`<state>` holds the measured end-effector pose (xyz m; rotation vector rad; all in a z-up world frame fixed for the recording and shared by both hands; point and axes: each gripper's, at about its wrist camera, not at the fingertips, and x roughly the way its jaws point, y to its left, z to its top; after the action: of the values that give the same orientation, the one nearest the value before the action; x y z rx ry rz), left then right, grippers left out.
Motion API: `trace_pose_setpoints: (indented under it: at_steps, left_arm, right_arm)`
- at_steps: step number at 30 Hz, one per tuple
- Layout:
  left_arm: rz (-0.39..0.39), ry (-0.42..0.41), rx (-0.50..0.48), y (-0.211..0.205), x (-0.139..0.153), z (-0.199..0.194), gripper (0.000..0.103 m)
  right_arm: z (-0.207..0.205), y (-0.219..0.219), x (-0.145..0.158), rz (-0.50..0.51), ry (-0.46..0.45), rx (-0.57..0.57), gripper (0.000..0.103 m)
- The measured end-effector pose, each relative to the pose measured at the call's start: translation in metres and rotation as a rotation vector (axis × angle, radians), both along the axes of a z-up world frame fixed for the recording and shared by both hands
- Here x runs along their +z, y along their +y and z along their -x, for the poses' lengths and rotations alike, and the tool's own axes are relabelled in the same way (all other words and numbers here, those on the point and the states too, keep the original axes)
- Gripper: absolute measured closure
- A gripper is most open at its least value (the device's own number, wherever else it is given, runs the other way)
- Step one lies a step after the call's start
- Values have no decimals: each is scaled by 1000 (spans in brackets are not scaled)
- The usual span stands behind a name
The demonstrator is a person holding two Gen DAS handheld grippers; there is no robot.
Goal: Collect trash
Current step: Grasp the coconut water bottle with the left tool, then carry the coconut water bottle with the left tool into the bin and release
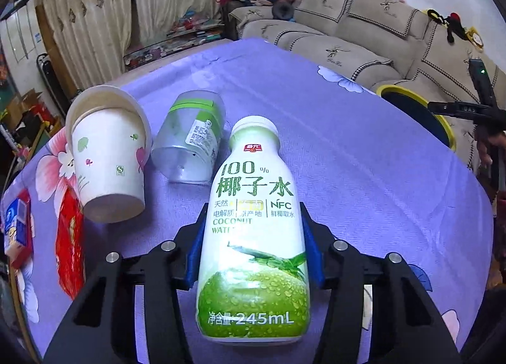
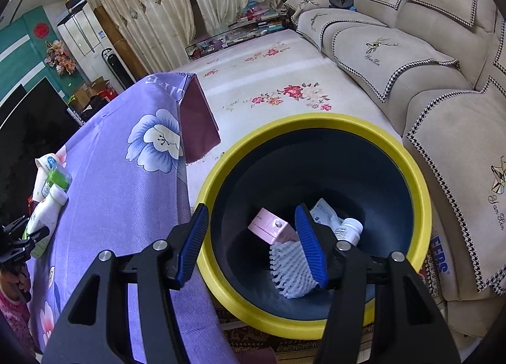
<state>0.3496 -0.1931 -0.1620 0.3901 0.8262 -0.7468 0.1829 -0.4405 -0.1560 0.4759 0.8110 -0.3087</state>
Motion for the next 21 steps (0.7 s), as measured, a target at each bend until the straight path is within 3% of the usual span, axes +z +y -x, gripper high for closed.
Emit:
trace_pose_setpoints:
  at_steps: [10, 16, 21]
  left_arm:
    - [44, -70, -37, -32, 47, 57, 52]
    - [80, -66, -166, -94, 73, 85, 52]
    - [94, -31, -283, -166, 76, 99, 52]
  right_arm:
    - [28, -6, 5, -13, -40, -19, 49]
    - [59, -16, 13, -11, -74, -56, 49]
    - [86, -28, 17, 4, -87, -97, 49]
